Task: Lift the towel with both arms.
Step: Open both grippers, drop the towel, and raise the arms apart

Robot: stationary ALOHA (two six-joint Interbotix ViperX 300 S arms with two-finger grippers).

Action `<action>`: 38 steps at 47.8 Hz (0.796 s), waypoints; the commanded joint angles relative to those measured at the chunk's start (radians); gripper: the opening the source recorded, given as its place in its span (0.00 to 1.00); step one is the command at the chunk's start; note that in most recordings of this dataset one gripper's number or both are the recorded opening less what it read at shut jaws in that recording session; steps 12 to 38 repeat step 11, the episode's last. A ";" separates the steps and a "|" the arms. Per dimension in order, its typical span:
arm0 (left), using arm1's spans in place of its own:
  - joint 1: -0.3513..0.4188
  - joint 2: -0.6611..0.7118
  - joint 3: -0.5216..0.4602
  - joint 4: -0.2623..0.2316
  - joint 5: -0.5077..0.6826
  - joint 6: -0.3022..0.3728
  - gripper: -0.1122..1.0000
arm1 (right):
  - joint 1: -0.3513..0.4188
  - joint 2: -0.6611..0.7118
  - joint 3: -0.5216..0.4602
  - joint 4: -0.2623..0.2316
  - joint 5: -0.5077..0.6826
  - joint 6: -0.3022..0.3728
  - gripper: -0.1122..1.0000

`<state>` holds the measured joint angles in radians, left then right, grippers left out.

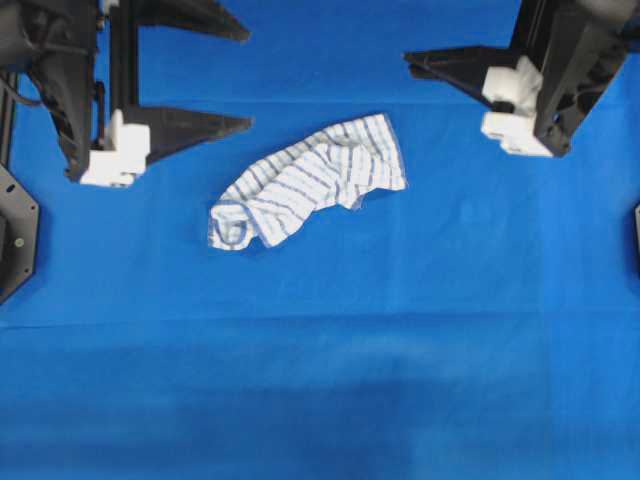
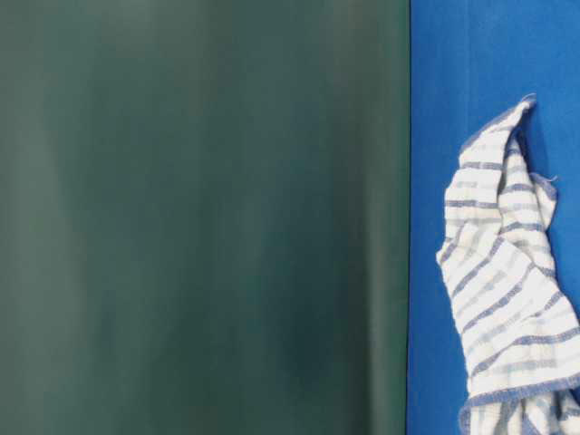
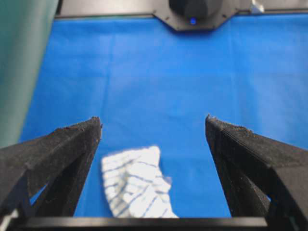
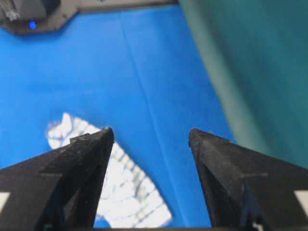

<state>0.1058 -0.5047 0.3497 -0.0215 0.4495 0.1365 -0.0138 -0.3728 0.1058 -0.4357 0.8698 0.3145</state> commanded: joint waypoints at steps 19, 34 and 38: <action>-0.017 -0.026 0.127 0.000 -0.147 -0.002 0.94 | 0.002 -0.023 0.121 -0.005 -0.109 0.052 0.69; -0.017 -0.026 0.127 0.000 -0.147 -0.002 0.94 | 0.002 -0.023 0.121 -0.005 -0.109 0.052 0.69; -0.017 -0.026 0.127 0.000 -0.147 -0.002 0.94 | 0.002 -0.023 0.121 -0.005 -0.109 0.052 0.69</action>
